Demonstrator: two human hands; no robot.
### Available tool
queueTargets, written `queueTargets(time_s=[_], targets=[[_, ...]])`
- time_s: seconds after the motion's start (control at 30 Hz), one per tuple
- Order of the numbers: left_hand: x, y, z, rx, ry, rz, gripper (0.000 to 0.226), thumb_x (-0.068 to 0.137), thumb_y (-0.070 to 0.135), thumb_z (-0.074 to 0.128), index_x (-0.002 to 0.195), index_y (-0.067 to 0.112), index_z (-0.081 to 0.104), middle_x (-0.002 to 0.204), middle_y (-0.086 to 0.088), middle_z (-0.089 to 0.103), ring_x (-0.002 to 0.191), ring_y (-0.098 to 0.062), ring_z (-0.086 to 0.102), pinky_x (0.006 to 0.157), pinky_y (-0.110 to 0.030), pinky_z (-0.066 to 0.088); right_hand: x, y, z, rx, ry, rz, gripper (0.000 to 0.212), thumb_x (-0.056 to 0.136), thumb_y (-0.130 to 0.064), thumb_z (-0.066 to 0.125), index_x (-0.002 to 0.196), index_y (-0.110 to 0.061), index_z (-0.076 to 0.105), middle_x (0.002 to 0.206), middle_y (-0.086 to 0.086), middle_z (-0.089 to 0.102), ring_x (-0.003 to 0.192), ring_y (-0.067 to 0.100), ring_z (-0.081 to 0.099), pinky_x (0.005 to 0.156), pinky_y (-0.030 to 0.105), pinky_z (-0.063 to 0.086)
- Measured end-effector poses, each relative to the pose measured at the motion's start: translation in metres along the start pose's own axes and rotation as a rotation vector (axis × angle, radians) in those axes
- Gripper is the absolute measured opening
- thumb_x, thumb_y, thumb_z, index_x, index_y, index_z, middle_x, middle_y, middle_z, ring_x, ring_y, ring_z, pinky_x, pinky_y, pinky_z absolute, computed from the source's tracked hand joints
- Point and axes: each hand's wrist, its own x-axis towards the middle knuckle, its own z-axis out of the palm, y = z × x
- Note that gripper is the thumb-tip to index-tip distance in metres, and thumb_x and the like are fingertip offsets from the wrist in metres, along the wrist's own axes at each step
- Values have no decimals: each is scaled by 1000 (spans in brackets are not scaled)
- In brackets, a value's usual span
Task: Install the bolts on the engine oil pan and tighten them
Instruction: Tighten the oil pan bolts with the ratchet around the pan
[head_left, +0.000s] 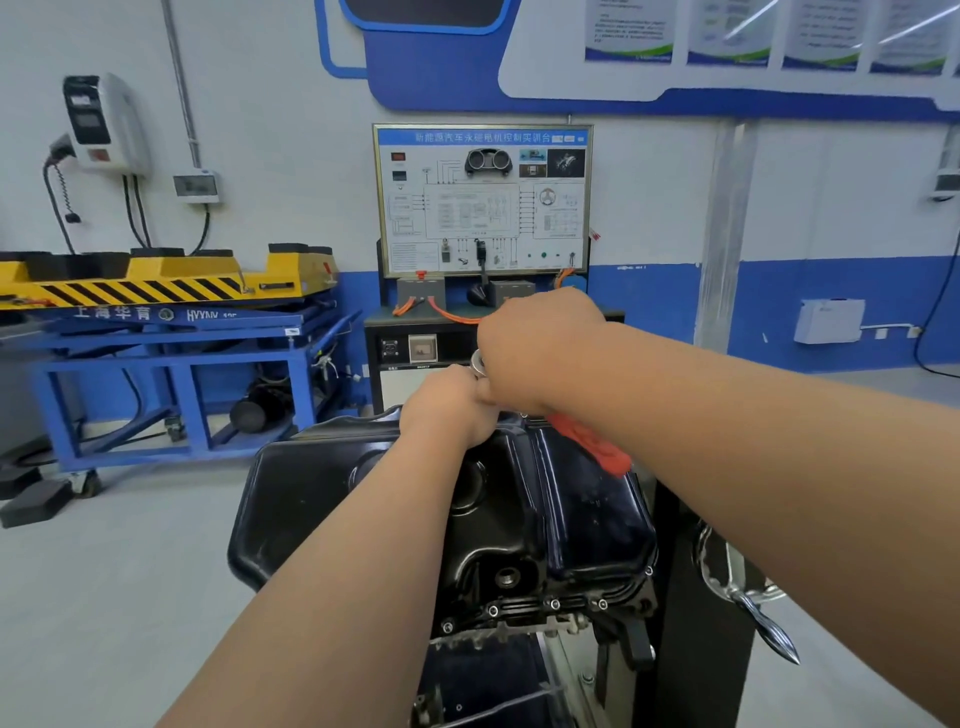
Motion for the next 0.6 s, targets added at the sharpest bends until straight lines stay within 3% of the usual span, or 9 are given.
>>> queueTargets(time_s=[0.1, 0.17, 0.2, 0.27, 0.33, 0.43, 0.5, 0.6], targets=[[3, 0, 1, -25, 4, -2, 21, 88, 23, 40, 87, 11, 58, 84, -7, 60, 68, -24, 51, 61, -31, 39, -1, 0, -9, -79, -37, -25, 22, 94, -19, 50, 73, -15, 45, 76, 0, 44, 72, 21, 47, 57, 30, 35], [0, -1, 1, -84, 35, -20, 24, 87, 32, 47, 76, 12, 56, 76, -6, 61, 61, -22, 51, 55, -28, 36, -1, 4, -16, -172, -19, -106, 9, 95, -17, 51, 96, -12, 59, 100, 7, 54, 100, 29, 51, 76, 40, 39], [-2, -1, 0, -115, 54, -46, 26, 86, 34, 50, 69, 15, 53, 70, -4, 59, 59, -22, 50, 52, -27, 35, -1, 4, -17, -194, 1, -146, 15, 95, -16, 51, 105, -12, 60, 110, 9, 55, 106, 31, 49, 81, 44, 38], [-3, -2, 0, -101, 69, -31, 23, 86, 25, 47, 64, 18, 50, 67, -3, 54, 56, -19, 46, 49, -26, 30, 0, 2, -14, -158, 35, -167, 8, 93, -12, 50, 93, -12, 58, 95, 6, 55, 89, 26, 51, 69, 35, 40], [0, -1, -1, -102, 56, -37, 18, 85, 16, 43, 73, 15, 57, 71, -4, 56, 60, -19, 49, 48, -26, 31, 0, -1, -10, -74, 4, -85, 18, 93, -21, 49, 77, -16, 44, 72, 1, 42, 70, 22, 45, 57, 31, 37], [6, 2, -2, -165, 3, -31, 12, 90, 17, 50, 93, 15, 61, 90, -5, 63, 81, -25, 59, 60, -28, 45, -4, 0, -11, 205, -212, 82, 44, 98, -41, 36, 65, -12, 39, 62, -1, 42, 58, 20, 47, 65, 32, 39], [3, 1, 0, -105, 56, -58, 10, 87, 15, 49, 81, 18, 56, 77, -1, 57, 72, -24, 55, 57, -27, 40, -3, 0, -8, 242, -251, 112, 45, 99, -39, 35, 62, -16, 40, 61, 0, 45, 57, 19, 46, 67, 34, 40], [-5, -2, 0, -59, 101, -61, 19, 83, 15, 46, 65, 20, 49, 66, -1, 52, 58, -20, 49, 49, -25, 33, -1, -2, -10, 111, -140, 87, 32, 95, -30, 46, 68, -15, 38, 71, -2, 42, 65, 19, 44, 66, 37, 37]])
